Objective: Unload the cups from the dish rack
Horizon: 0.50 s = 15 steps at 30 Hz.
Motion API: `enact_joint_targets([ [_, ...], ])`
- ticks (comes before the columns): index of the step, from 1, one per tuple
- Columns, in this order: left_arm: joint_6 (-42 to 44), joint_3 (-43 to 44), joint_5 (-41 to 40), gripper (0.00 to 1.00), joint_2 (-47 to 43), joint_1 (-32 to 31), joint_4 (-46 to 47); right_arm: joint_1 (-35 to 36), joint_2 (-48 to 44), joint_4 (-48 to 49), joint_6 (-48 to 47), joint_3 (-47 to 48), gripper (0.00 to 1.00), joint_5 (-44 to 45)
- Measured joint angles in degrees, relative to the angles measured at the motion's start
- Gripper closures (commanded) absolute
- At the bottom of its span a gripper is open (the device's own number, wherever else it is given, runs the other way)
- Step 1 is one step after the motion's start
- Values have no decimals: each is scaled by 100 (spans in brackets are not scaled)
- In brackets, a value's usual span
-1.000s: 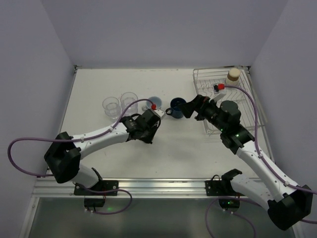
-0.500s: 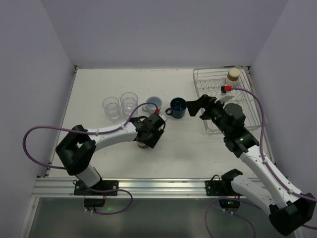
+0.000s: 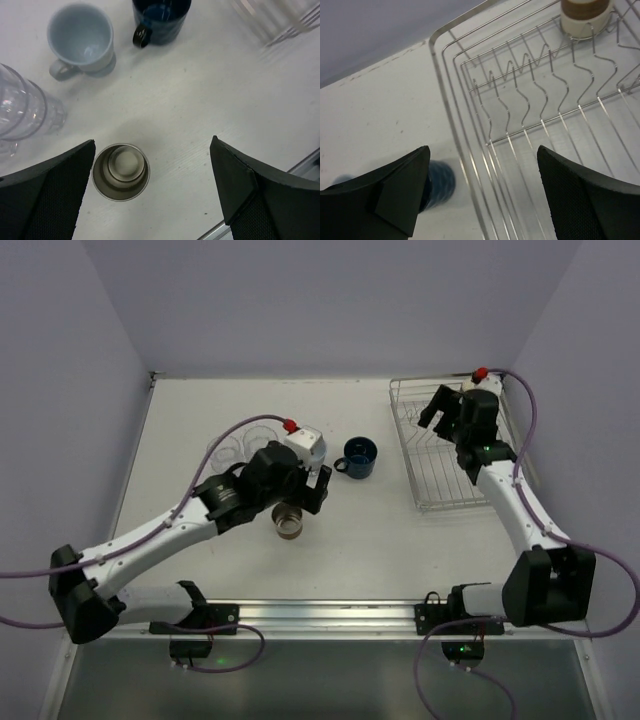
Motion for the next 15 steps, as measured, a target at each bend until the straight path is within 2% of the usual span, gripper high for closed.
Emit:
enact_joint_targets([
  [8, 295, -461, 79, 0, -2514, 0, 717, -876, 1939, -328, -306, 1652, 13, 247],
  [15, 695, -1425, -146, 0, -3744, 0, 1073, -1176, 3593, -667, -981, 3447, 13, 605],
])
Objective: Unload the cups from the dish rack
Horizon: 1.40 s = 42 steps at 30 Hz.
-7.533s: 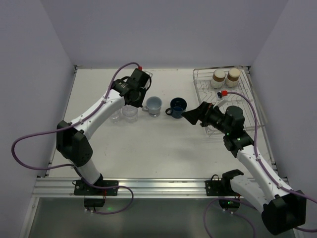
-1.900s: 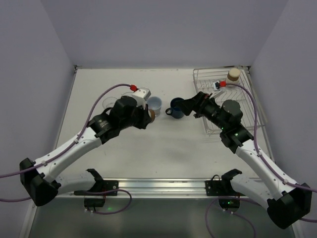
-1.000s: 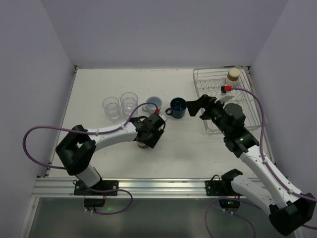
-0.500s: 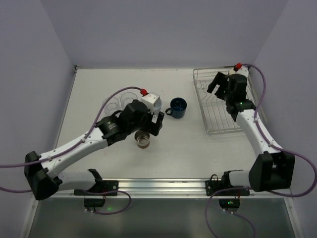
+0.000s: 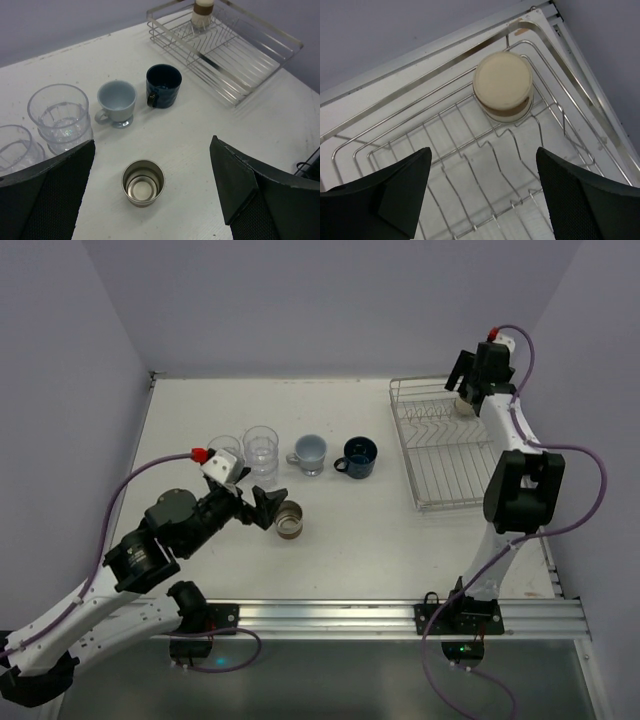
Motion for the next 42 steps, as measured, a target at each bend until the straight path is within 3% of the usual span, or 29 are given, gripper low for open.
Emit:
enact_joint_targets([
  [9, 98, -483, 28, 0, 96, 0, 219, -162, 1447, -444, -918, 1521, 5, 136],
  [18, 107, -531, 271, 0, 225, 271, 389, -186, 2461, -870, -1353, 2959, 8, 236],
  [27, 105, -551, 411, 0, 282, 656, 518, -201, 2922, -1064, -1661, 3338, 10, 330],
  [29, 105, -551, 448, 0, 321, 728, 520, -203, 2940, -1088, -1707, 3362, 15, 330],
  [32, 105, -553, 485, 0, 400, 831, 518, -203, 2942, -1062, -1773, 3388, 32, 330],
  [33, 105, -553, 492, 0, 417, 859, 518, -203, 2942, -1043, -1792, 3386, 44, 330],
  [37, 103, -553, 551, 0, 470, 935, 522, -208, 2898, -800, -1810, 3228, 55, 328],
  [42, 103, -553, 581, 0, 553, 986, 522, -216, 2636, -431, -1775, 2741, 60, 299],
])
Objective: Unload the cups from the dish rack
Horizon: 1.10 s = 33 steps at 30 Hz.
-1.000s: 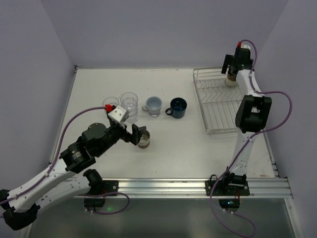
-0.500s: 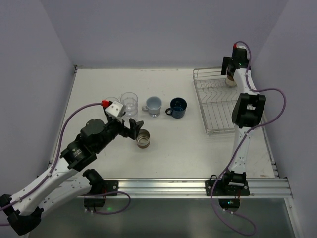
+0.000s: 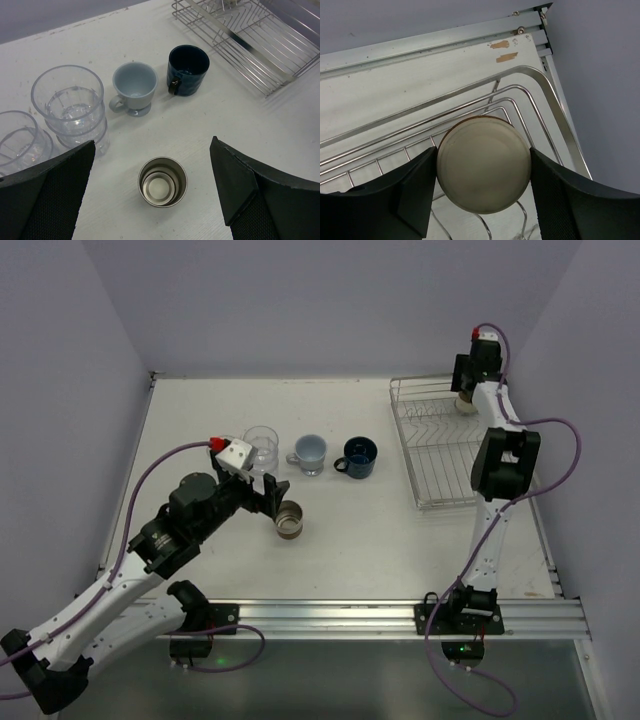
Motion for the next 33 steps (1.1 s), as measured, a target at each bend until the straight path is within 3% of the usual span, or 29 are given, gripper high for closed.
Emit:
enact_joint_targets([
  [17, -7, 2, 177, 0, 184, 66, 39, -15, -2586, 1034, 802, -1884, 66, -678],
  [26, -450, 269, 920, 0, 343, 70, 205, 85, -4970, 1843, 2514, -4885, 69, -1738],
  [33, -1499, 293, 2055, 0, 715, 68, 1189, 1099, -7082, 2710, 3740, -7106, 70, -2747],
])
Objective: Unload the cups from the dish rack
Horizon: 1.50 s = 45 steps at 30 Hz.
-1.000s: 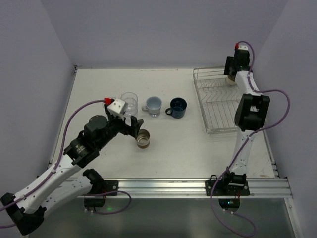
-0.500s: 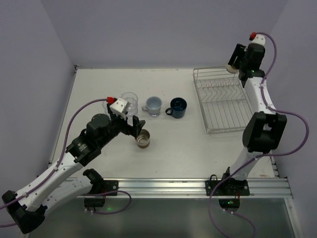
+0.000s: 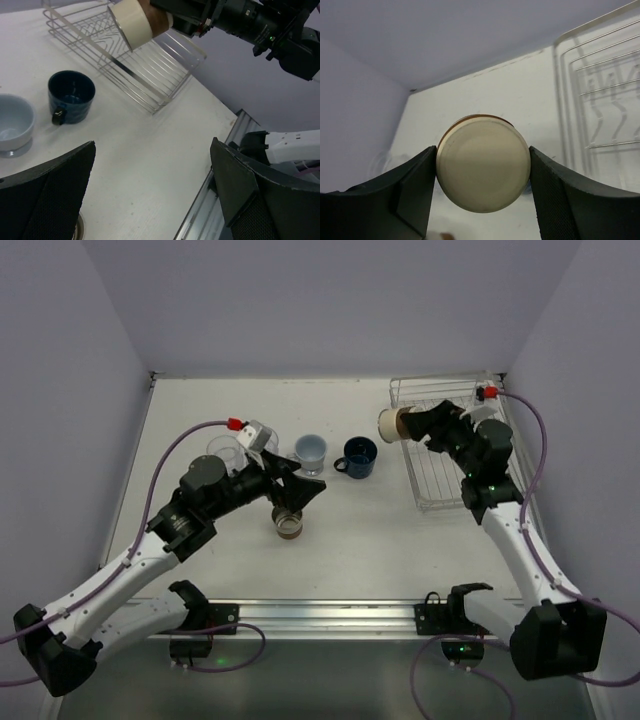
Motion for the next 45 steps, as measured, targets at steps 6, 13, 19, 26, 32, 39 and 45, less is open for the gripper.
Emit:
enact_joint_targets([
  [6, -778, 153, 686, 0, 850, -249, 848, 315, -1228, 833, 988, -938, 69, -1099],
  [13, -1329, 444, 975, 4, 1674, -656, 1746, 723, -1576, 1762, 1928, -1582, 69, -1991],
  [19, -1567, 466, 977, 12, 1919, -702, 2267, 839, -1484, 2564, 2579, -2083, 69, -2535],
  [26, -1644, 466, 927, 49, 2026, -726, 2369, 916, -1467, 3156, 3032, -2339, 69, -2680],
  [32, -1650, 485, 940, 100, 2144, -721, 2533, 1172, -1126, 3956, 3519, -2396, 50, -2695],
  [39, -785, 1056, 105, 100, 1871, -831, 966, 1287, -1246, 3143, 2977, -2380, 1, -2675],
  [45, 151, 2201, -1307, 100, 1849, -828, -1790, 1296, -1816, 848, 1541, -1873, 1, -2271],
])
